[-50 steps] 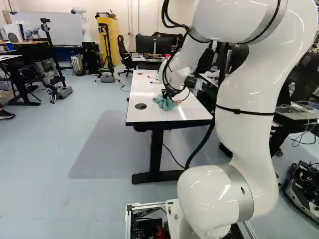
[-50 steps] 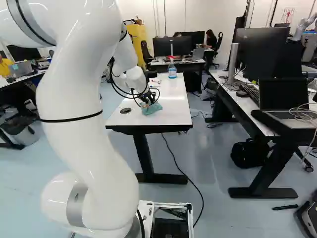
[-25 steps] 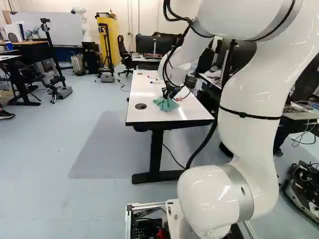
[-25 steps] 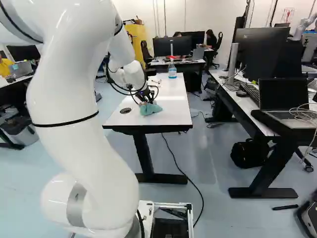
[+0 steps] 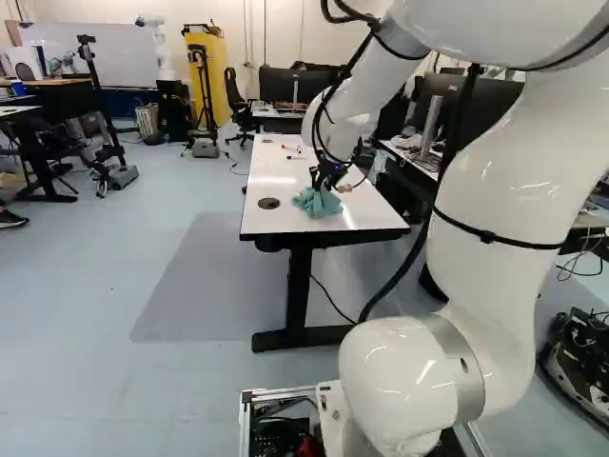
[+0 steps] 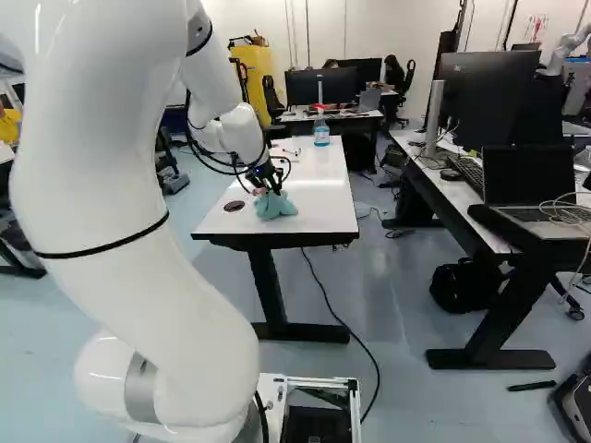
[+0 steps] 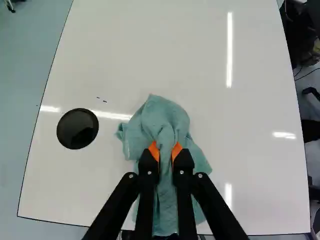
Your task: Clean the table with the green towel
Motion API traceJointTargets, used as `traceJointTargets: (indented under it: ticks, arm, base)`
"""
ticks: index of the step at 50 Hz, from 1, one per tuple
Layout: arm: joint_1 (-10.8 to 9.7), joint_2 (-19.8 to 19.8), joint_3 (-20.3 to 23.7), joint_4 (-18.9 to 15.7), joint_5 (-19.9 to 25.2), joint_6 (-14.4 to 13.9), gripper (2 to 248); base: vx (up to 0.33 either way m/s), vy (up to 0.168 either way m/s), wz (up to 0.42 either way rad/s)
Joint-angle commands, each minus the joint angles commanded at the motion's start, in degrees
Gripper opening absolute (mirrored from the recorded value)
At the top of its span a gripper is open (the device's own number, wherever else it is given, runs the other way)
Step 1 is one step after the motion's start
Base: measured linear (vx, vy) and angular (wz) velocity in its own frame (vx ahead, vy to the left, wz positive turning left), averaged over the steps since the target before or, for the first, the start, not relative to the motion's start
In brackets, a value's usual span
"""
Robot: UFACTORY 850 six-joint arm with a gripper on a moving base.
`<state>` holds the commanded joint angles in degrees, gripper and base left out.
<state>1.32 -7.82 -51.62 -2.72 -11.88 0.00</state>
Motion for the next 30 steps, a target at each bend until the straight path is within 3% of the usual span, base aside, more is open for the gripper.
traceJointTargets:
  ticks: [30]
  arm:
    - [-5.2,1.4,1.6,0.0,0.0,0.0,46]
  base:
    - [0.0,0.0,0.0]
